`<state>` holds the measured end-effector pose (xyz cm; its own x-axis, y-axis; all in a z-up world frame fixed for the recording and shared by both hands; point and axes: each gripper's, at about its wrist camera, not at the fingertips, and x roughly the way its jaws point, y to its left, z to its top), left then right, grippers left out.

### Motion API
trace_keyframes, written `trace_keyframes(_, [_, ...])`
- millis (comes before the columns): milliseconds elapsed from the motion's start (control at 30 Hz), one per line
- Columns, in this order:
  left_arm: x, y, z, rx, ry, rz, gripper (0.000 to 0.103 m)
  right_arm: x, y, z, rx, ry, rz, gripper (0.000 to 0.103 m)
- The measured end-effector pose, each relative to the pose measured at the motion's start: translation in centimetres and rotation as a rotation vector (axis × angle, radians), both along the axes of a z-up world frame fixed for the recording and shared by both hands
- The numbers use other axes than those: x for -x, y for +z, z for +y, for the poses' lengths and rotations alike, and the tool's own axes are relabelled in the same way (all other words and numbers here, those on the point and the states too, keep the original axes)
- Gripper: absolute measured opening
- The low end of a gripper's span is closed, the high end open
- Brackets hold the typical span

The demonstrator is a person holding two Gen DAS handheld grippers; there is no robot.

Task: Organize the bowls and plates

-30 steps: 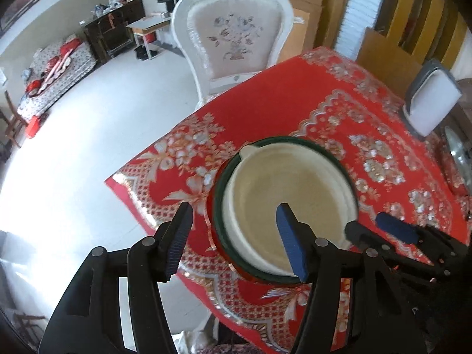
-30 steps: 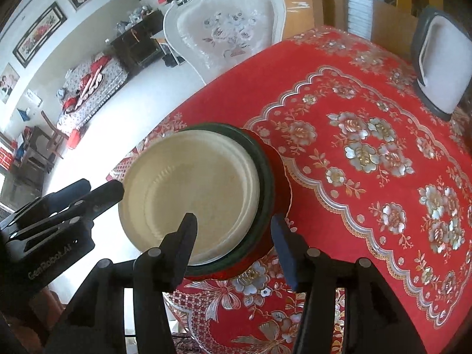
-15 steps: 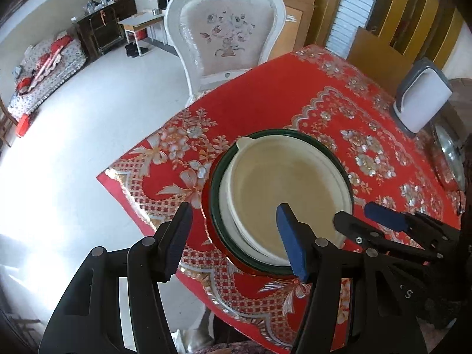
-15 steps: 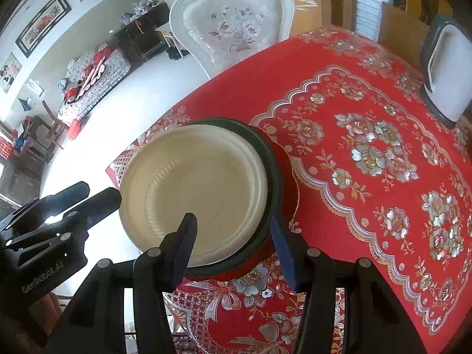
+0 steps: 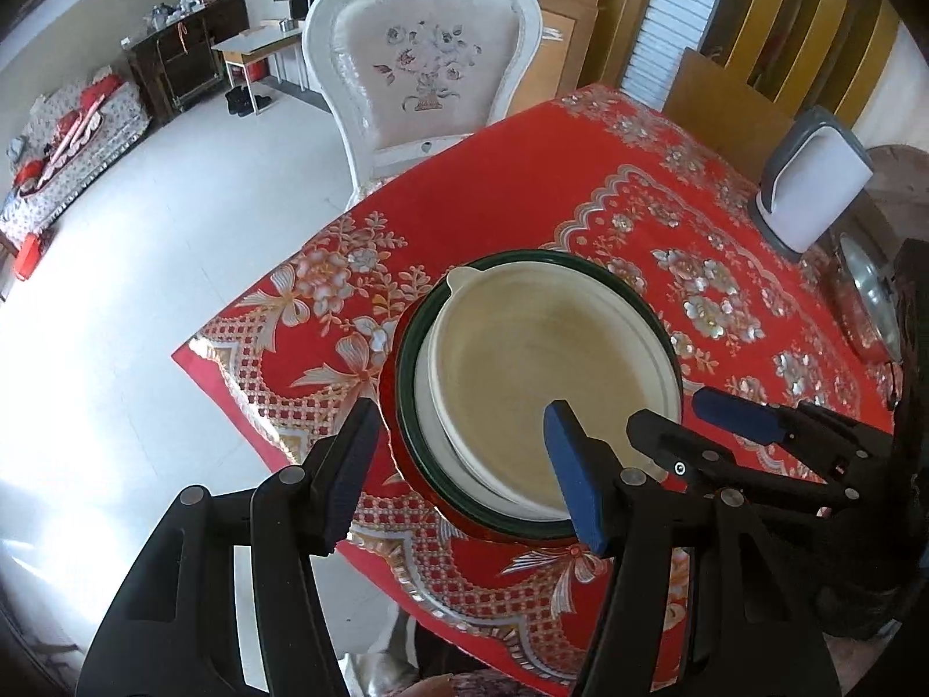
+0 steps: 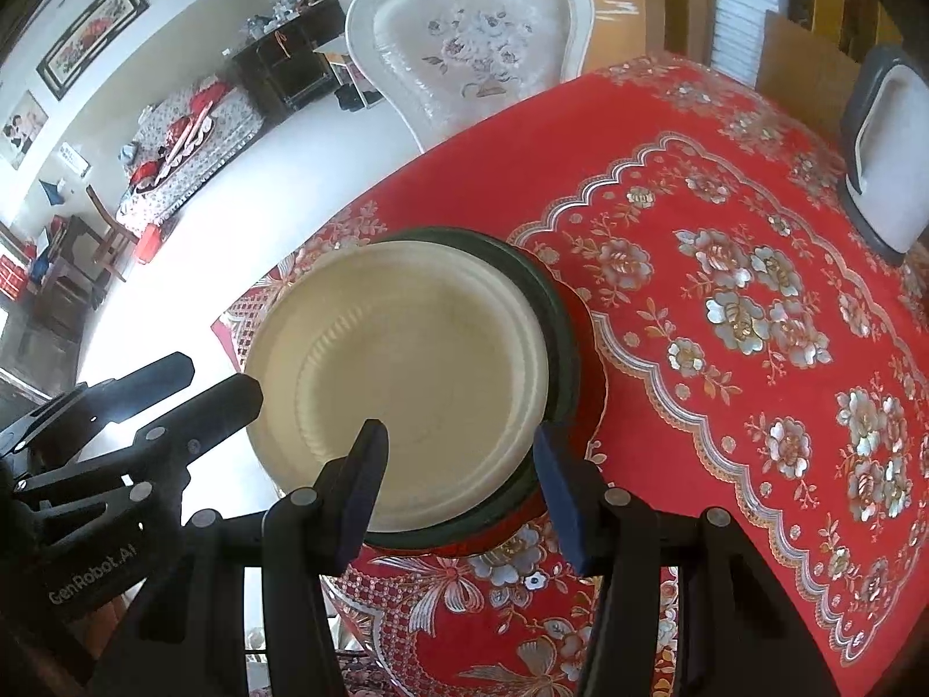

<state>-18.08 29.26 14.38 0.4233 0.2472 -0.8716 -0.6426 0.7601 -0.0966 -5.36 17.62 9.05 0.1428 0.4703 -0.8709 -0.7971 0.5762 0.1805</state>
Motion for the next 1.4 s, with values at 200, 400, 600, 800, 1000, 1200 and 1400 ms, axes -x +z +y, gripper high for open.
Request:
trace_keyframes(200, [-0.1,-0.3,-0.2,0.011,-0.007,0.007,0.060,-0.1,-0.5,0.1,0.012,-0.011,0.005,0.052])
trace_keyframes(400, [0.0,-0.4,0.0,0.029,0.002,-0.003,0.060,-0.2,-0.6,0.0,0.015,-0.010,0.011,0.052])
trace_keyframes(600, [-0.2,-0.6,-0.4,0.017,-0.005,0.011,0.060,-0.3,-0.7,-0.2,0.017,-0.015,0.019,0.052])
trace_keyframes(800, [-0.6,-0.7,-1.0,0.012,-0.019,0.020,0.060,-0.6,-0.7,-0.4,0.019,-0.019,0.024,0.053])
trace_keyframes(1000, [-0.6,-0.7,-1.1,0.015,-0.024,0.021,0.060,-0.8,-0.8,-0.6,0.020,-0.018,0.029,0.052])
trace_keyframes(1200, [-0.7,-0.7,-1.1,0.019,-0.027,0.023,0.060,-0.9,-0.9,-0.7,0.020,-0.019,0.036,0.052])
trace_keyframes(1400, [-0.8,-0.8,-1.1,0.021,-0.033,0.024,0.060,-1.0,-1.0,-0.8,0.023,-0.018,0.043,0.053])
